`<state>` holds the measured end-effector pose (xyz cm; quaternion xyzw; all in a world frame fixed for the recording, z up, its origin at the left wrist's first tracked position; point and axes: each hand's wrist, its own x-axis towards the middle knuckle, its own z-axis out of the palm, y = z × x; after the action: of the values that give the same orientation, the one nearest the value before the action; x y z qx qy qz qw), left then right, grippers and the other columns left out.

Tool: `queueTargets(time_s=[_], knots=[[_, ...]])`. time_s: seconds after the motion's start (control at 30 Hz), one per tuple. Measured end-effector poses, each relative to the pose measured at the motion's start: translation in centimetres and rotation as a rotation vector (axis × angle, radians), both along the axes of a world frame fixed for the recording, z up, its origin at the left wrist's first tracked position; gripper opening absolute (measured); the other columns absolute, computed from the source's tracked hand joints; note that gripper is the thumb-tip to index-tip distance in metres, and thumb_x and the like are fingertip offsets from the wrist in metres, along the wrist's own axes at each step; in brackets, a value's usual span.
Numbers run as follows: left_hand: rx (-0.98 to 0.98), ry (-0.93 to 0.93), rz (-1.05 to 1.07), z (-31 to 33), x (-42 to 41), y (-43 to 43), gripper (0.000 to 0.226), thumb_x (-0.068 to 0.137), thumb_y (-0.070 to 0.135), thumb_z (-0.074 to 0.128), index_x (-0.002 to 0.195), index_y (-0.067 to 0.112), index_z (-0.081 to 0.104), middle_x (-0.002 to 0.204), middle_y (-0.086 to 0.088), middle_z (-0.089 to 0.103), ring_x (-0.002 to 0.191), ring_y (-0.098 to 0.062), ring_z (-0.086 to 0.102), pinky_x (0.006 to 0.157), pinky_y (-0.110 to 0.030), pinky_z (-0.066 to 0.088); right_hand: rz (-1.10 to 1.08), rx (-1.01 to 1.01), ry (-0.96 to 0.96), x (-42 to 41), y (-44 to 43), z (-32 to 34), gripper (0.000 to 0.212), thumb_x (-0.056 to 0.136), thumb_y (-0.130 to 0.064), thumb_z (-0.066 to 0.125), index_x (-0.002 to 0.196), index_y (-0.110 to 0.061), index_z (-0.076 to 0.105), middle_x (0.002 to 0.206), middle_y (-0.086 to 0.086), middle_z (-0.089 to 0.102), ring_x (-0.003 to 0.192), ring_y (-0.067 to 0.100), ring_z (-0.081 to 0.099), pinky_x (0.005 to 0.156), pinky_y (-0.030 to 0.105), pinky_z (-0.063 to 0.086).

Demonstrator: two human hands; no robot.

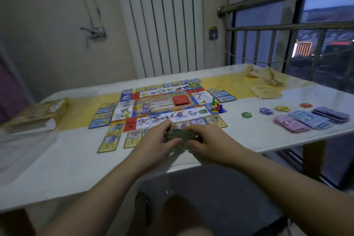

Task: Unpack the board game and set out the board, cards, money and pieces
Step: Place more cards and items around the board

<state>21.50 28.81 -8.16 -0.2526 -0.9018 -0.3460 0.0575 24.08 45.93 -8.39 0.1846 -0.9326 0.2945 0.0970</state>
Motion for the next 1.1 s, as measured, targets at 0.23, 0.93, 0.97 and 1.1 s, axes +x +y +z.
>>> queueTargets(time_s=[0.23, 0.93, 0.97, 1.1], knots=[[0.041, 0.06, 0.033, -1.5, 0.8, -1.6, 0.051, 0.094, 0.023, 0.053, 0.137, 0.039, 0.031, 0.116, 0.017, 0.046, 0.103, 0.0, 0.05, 0.082, -0.015, 0.041, -0.02, -0.069, -0.016, -0.7, -2.5, -0.6, 0.021, 0.091, -0.018, 0.054, 0.11, -0.022, 0.062, 0.074, -0.017, 0.055, 0.063, -0.003, 0.048, 0.052, 0.011, 0.033], [-0.209, 0.211, 0.056, -3.0, -0.2, -1.3, 0.053, 0.101, 0.023, 0.035, 0.15, 0.026, 0.016, 0.138, 0.003, 0.038, 0.126, -0.016, 0.036, 0.104, -0.031, 0.033, -0.149, 0.315, 0.171, -0.5, -3.1, -1.5, 0.046, 0.101, -0.029, 0.035, 0.147, -0.023, 0.03, 0.134, 0.0, 0.047, 0.117, 0.019, 0.043, 0.097, 0.031, 0.033], [-0.205, 0.213, 0.057, -2.9, -0.2, -1.2, 0.052, 0.1, 0.021, 0.036, 0.149, 0.026, 0.018, 0.135, 0.003, 0.039, 0.123, -0.016, 0.037, 0.102, -0.031, 0.034, -0.141, 0.315, 0.169, -0.6, -3.2, -1.4, 0.046, 0.1, -0.026, 0.038, 0.146, -0.023, 0.032, 0.133, 0.0, 0.049, 0.116, 0.018, 0.044, 0.096, 0.03, 0.034], [0.092, 0.113, 0.05, -1.9, 0.6, -1.5, 0.045, 0.099, 0.016, 0.042, 0.14, 0.031, 0.038, 0.123, 0.011, 0.049, 0.106, -0.002, 0.048, 0.087, -0.016, 0.041, -0.118, 0.004, 0.032, -0.6, -3.3, 0.0, 0.038, 0.096, -0.015, 0.05, 0.133, -0.022, 0.052, 0.113, -0.004, 0.063, 0.092, 0.006, 0.055, 0.076, 0.018, 0.042]])
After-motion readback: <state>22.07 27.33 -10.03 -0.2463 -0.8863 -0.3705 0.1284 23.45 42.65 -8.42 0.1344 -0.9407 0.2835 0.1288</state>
